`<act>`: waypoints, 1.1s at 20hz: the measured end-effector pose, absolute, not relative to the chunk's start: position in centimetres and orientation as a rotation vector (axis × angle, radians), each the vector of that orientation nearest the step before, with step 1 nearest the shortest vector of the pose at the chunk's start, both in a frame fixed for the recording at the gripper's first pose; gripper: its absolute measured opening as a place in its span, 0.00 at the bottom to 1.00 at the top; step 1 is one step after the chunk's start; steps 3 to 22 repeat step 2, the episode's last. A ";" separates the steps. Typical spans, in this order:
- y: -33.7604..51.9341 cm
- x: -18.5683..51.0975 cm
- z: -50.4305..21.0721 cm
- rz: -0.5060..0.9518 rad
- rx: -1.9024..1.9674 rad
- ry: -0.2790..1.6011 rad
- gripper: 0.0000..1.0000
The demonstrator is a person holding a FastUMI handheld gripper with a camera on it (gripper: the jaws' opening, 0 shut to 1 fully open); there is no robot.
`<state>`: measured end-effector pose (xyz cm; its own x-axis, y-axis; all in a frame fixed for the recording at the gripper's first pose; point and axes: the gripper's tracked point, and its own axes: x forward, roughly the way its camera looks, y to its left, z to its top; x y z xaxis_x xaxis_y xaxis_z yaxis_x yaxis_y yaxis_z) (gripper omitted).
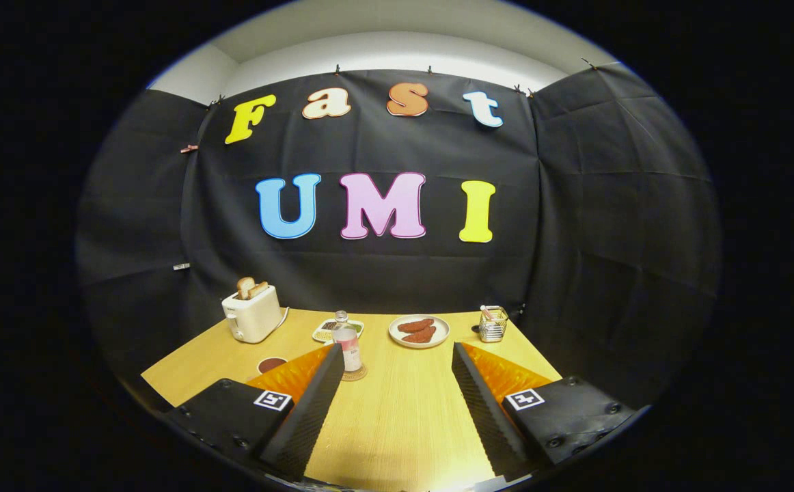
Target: Take the bottle from table, then pour the juice into the cup, finally place the bottle on the coaster
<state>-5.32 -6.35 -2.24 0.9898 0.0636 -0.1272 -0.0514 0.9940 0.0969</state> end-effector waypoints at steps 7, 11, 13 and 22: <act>-5.7 -5.8 -1.3 0.077 0.089 0.113 0.97; -5.7 -5.8 -1.3 0.077 0.089 0.113 0.97; -5.7 -5.8 -1.3 0.077 0.089 0.113 0.97; -5.7 -5.8 -1.3 0.077 0.089 0.113 0.97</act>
